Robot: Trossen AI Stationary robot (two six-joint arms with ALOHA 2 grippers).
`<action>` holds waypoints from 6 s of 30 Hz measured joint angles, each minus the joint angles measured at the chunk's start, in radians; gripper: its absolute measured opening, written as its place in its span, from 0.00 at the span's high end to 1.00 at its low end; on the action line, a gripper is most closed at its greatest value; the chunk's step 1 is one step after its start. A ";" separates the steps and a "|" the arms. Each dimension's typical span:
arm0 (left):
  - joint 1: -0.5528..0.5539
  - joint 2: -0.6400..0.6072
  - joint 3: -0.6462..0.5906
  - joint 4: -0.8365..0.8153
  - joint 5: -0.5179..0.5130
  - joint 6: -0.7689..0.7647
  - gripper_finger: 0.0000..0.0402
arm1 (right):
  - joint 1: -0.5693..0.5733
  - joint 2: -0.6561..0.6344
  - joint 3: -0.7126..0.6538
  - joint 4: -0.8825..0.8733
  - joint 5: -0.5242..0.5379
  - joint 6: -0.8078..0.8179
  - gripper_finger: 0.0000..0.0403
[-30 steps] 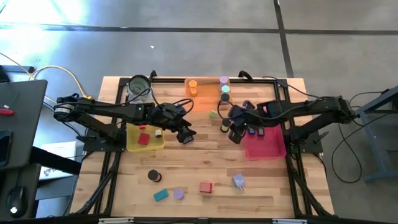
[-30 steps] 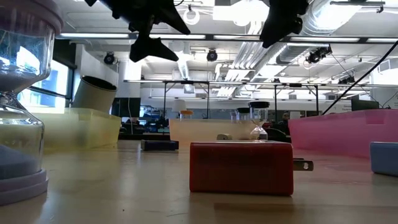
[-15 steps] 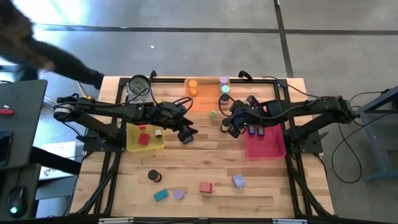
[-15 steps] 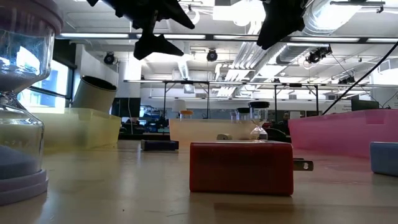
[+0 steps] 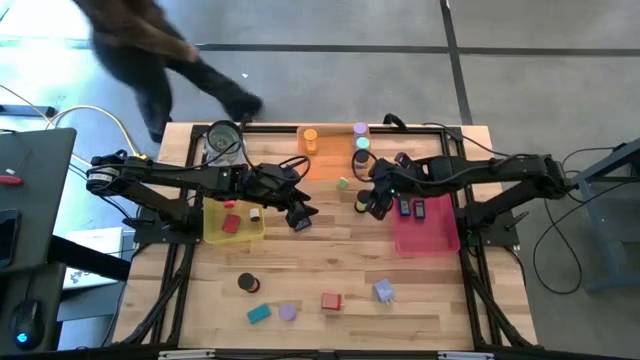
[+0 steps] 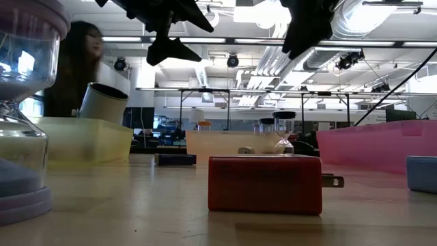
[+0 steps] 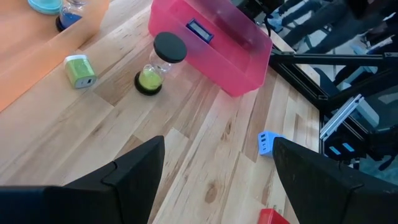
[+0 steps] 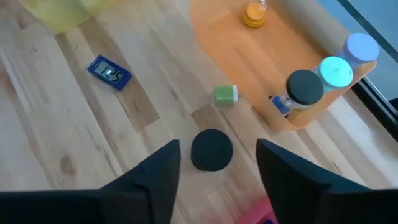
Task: Pick & Place Office items
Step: Put the blue clock in the red bin
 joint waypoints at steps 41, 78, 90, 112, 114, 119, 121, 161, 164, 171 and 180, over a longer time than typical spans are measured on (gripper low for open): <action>-0.026 0.003 0.000 -0.121 -0.201 0.632 0.27 | 0.063 0.000 0.000 -0.210 0.054 0.090 0.22; -0.008 0.087 -0.100 -0.251 -0.147 0.616 0.27 | 0.272 0.000 0.000 -0.263 0.178 0.403 0.22; -0.023 0.099 -0.221 0.009 -0.110 0.546 0.27 | 0.276 0.000 0.000 -0.263 0.189 0.422 0.22; -0.080 0.370 -0.227 0.169 -0.139 0.487 0.27 | 0.276 0.000 0.000 -0.262 0.238 0.420 0.22; -0.080 0.375 -0.226 0.176 -0.139 0.487 0.27 | 0.276 0.000 0.000 -0.261 0.238 0.420 0.22; -0.079 0.377 -0.226 0.184 -0.140 0.487 0.27 | 0.276 0.000 0.000 -0.261 0.237 0.419 0.22; -0.074 0.376 -0.227 0.188 -0.142 0.488 0.27 | 0.276 0.000 0.000 -0.260 0.237 0.419 0.22; -0.055 0.101 -0.230 0.184 -0.151 0.369 0.85 | 0.276 0.000 0.000 -0.257 0.236 0.424 0.22; -0.055 0.029 -0.230 0.185 -0.167 0.368 0.85 | 0.276 0.000 0.000 -0.235 0.236 0.424 0.22; -0.055 -0.104 -0.229 0.188 -0.195 0.369 0.85 | 0.276 0.000 0.000 -0.101 0.201 0.369 0.22; -0.078 -0.143 -0.229 0.257 -0.199 0.369 0.85 | 0.263 0.000 0.000 0.220 0.085 0.181 0.22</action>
